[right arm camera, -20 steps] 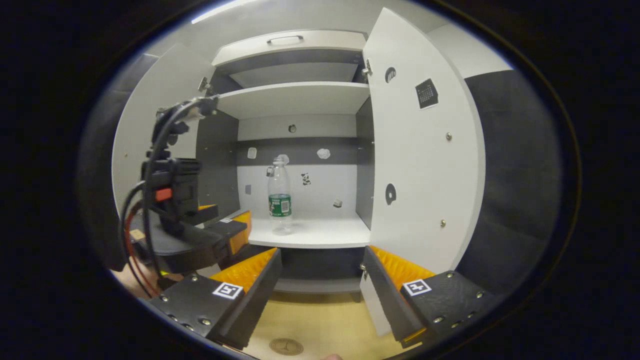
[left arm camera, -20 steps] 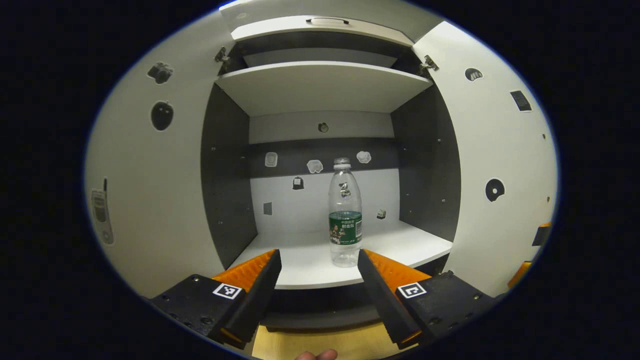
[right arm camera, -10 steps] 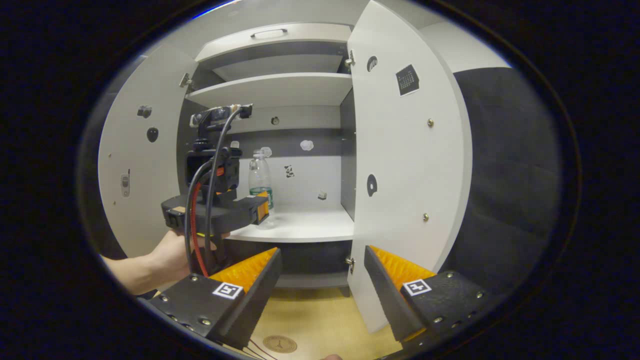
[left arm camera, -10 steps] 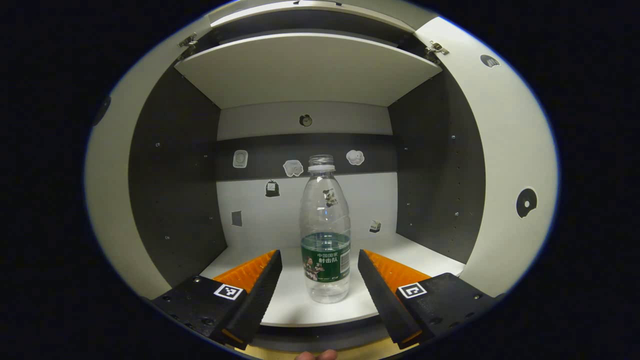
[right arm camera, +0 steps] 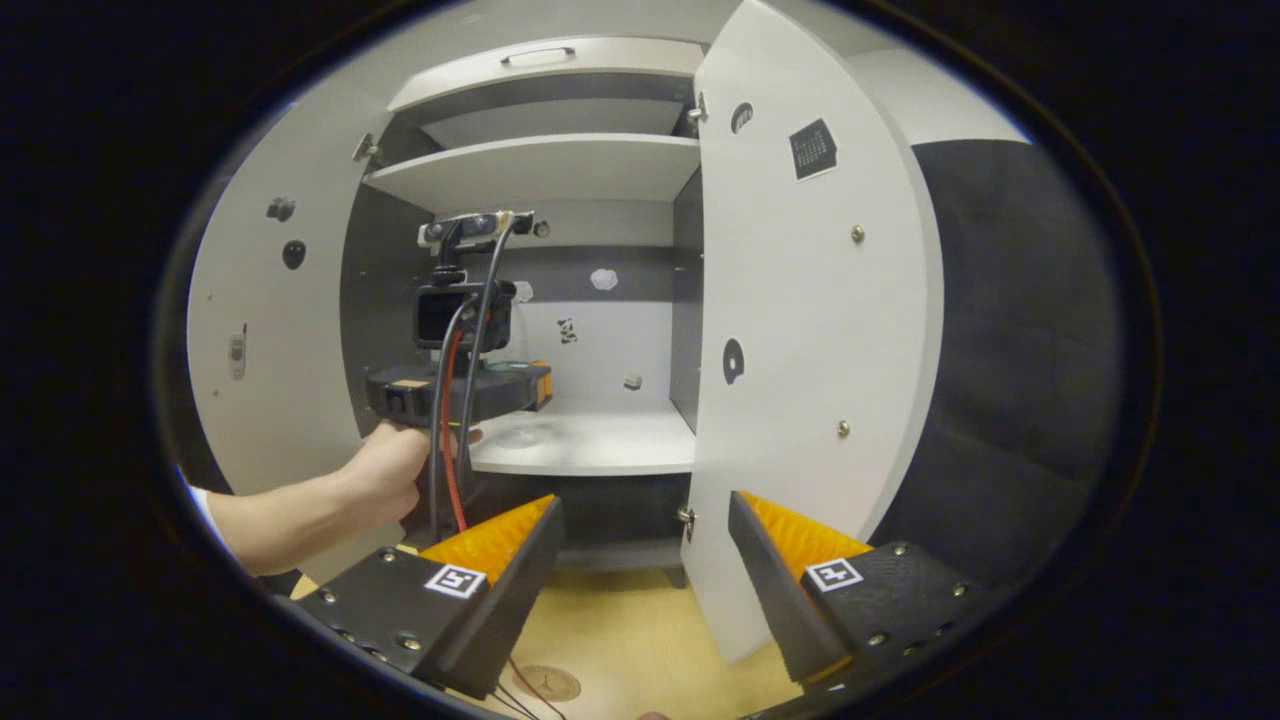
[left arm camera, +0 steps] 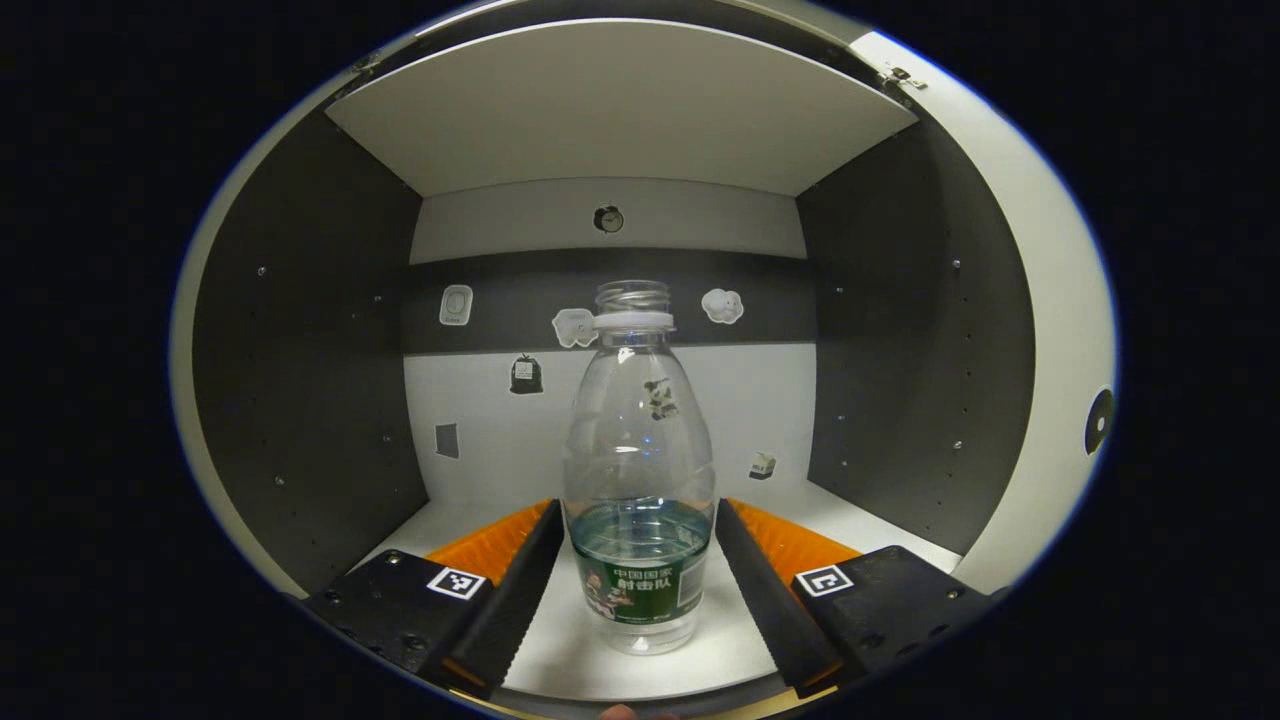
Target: Grasp the bottle in the cabinet with the left hand and place it on the coaster, then close the right door with the right hand and the left door with the left hand.
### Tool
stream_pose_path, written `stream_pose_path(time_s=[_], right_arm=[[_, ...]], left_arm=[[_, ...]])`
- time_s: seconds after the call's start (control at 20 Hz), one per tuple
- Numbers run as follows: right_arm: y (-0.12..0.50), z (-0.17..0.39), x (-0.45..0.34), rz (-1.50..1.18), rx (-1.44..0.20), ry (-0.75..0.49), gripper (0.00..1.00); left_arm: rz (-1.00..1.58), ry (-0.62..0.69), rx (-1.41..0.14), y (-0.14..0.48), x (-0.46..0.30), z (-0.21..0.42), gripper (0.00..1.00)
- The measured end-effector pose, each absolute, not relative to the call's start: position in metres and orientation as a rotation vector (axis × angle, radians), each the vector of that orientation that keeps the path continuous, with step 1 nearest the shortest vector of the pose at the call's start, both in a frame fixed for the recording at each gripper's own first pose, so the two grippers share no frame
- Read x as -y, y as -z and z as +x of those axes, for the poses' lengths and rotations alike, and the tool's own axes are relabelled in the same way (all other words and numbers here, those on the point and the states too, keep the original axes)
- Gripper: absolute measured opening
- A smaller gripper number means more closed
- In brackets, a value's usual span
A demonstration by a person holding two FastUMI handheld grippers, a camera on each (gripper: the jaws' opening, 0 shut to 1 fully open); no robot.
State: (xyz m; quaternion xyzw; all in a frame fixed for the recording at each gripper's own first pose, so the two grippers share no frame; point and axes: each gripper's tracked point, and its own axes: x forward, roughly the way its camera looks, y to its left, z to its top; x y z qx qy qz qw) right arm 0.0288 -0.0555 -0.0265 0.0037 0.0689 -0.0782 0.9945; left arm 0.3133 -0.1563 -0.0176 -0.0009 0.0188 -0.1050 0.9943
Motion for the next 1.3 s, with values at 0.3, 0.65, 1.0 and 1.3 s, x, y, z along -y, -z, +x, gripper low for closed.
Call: stream_pose_path(time_s=[0.3,0.65,1.0,1.3], right_arm=[[0.026,0.019,0.057,0.027,-0.137,0.148,1.0],[0.029,-0.005,0.067,0.048,-0.13,0.127,1.0],[0.042,-0.04,0.087,0.083,-0.139,0.105,1.0],[0.058,-0.057,0.119,0.103,-0.17,0.121,0.97]], left_arm=[[-0.033,0.224,-0.031,0.007,0.152,0.292,0.78],[-0.037,0.241,0.033,-0.016,0.143,0.202,0.76],[0.003,0.252,-0.004,0.042,0.141,0.097,0.78],[0.03,0.269,-0.11,0.136,0.162,0.041,0.78]])
